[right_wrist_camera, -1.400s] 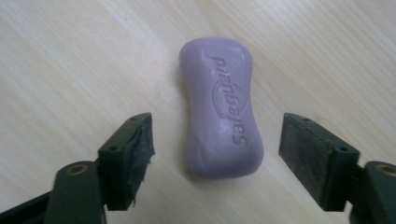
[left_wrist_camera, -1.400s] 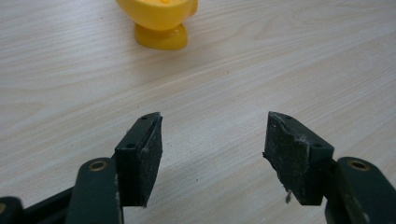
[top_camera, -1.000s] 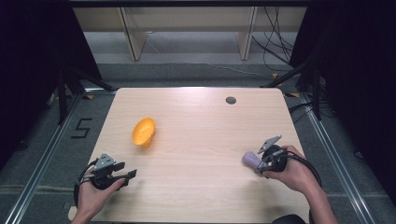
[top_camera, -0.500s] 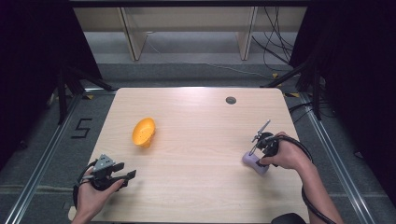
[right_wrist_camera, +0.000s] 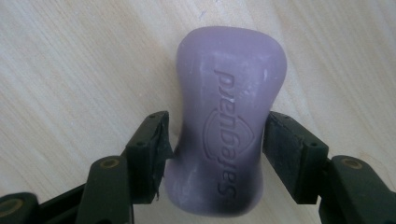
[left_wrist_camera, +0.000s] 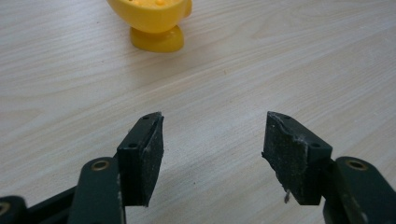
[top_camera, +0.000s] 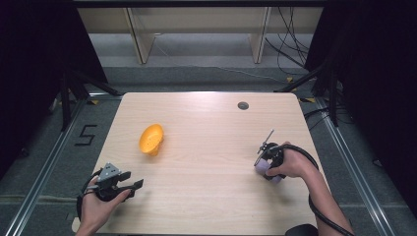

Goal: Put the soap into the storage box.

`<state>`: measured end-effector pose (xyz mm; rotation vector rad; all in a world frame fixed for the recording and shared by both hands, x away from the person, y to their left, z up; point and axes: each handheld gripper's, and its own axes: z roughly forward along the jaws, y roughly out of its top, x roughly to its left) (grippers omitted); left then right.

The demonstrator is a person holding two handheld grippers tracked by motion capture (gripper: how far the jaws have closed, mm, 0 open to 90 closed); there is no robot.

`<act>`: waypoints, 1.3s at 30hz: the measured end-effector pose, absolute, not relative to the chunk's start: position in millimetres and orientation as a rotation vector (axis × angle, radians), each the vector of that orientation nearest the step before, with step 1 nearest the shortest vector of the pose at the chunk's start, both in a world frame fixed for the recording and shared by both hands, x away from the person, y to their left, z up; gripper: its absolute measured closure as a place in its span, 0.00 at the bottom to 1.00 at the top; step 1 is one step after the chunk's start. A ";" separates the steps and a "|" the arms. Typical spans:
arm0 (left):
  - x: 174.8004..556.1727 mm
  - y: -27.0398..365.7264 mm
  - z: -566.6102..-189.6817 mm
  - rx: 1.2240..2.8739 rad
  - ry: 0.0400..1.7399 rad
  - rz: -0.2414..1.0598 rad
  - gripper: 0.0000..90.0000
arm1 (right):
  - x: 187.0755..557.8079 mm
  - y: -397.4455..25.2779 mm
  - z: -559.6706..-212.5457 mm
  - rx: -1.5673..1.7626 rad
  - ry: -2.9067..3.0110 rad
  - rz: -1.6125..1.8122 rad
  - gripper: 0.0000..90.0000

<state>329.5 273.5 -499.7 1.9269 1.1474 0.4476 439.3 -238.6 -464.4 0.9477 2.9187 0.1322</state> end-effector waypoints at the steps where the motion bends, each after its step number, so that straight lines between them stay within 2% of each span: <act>1: 329.5 273.4 -500.1 1.922 1.147 0.447 0.42 | 440.5 -237.6 -465.1 0.945 2.927 0.108 0.47; 10: 329.6 273.7 -500.1 1.933 1.147 0.453 0.42 | 445.5 -233.3 -471.7 0.937 2.944 0.093 0.49; 14: 329.7 273.7 -500.2 1.924 1.148 0.454 0.43 | 444.0 -231.3 -472.9 0.945 2.946 0.077 0.55; 24: 329.8 274.0 -499.1 1.964 1.132 0.474 0.44 | 437.3 -230.2 -472.3 0.841 2.945 0.121 0.56; 39: 328.0 268.5 -499.3 1.931 1.134 0.439 0.45 | 379.3 -208.1 -453.6 0.374 2.492 0.322 0.56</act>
